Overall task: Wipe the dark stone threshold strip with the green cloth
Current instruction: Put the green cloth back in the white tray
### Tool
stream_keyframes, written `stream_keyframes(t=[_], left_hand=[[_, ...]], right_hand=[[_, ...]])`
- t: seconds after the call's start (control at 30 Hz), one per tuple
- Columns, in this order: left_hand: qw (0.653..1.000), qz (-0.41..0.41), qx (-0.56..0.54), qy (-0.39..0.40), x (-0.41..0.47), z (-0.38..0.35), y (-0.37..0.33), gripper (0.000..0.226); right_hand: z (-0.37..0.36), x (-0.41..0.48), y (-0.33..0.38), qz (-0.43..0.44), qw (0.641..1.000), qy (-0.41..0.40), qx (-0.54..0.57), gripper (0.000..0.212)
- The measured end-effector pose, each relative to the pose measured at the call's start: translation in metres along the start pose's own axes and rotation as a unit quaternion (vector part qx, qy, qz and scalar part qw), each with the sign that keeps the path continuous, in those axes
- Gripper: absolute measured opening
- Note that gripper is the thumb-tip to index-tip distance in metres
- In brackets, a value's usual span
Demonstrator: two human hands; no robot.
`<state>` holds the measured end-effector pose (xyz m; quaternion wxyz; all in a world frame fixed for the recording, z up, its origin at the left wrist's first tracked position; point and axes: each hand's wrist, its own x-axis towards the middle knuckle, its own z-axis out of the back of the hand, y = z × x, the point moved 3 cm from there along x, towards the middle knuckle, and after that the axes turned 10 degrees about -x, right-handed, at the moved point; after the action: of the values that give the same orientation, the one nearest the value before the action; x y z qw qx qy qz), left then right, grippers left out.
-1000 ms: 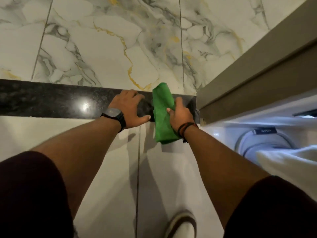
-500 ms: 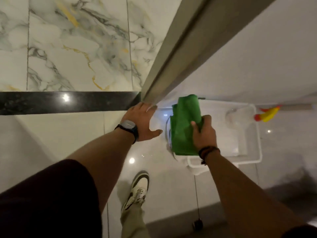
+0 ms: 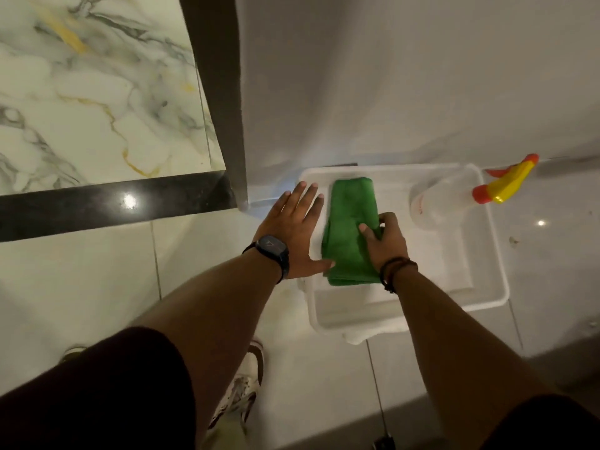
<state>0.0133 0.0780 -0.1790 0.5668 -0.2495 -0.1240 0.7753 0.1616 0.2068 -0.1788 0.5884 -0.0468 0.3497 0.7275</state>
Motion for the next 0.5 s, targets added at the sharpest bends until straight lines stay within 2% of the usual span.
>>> stream_keyframes(t=[0.07,0.13,0.2,0.23,0.3,0.33,0.4,0.5], left_hand=[[1.0,0.001,0.013,0.016,-0.002,-0.013,0.006,0.116],[0.999,0.001,0.034,0.022,-0.004,-0.024,0.008,0.114],[0.999,0.006,0.033,0.018,-0.004,-0.029,0.008,0.113],[0.999,0.008,0.032,0.011,-0.004,-0.029,0.006,0.112],[1.0,0.001,0.024,0.008,-0.004,-0.026,0.005,0.112],[1.0,-0.01,0.021,0.003,-0.004,-0.023,0.004,0.111],[0.999,-0.03,0.022,0.001,-0.008,-0.013,0.006,0.11],[0.999,-0.038,0.018,0.002,-0.023,0.015,0.011,0.104]], right_hand=[[-0.012,-0.001,-0.023,-0.044,0.998,0.012,-0.031,0.032],[-0.019,-0.005,-0.039,-0.036,0.991,-0.027,-0.128,0.053],[-0.023,-0.009,-0.041,0.06,0.957,-0.094,-0.268,0.073],[-0.029,-0.01,-0.038,0.123,0.93,-0.1,-0.333,0.077],[-0.043,-0.009,-0.034,0.212,0.883,-0.046,-0.416,0.075],[-0.05,-0.007,-0.033,0.224,0.871,-0.009,-0.438,0.075],[-0.052,-0.005,-0.035,0.206,0.867,0.021,-0.453,0.074],[-0.038,-0.02,-0.017,0.199,0.876,0.007,-0.439,0.071]])
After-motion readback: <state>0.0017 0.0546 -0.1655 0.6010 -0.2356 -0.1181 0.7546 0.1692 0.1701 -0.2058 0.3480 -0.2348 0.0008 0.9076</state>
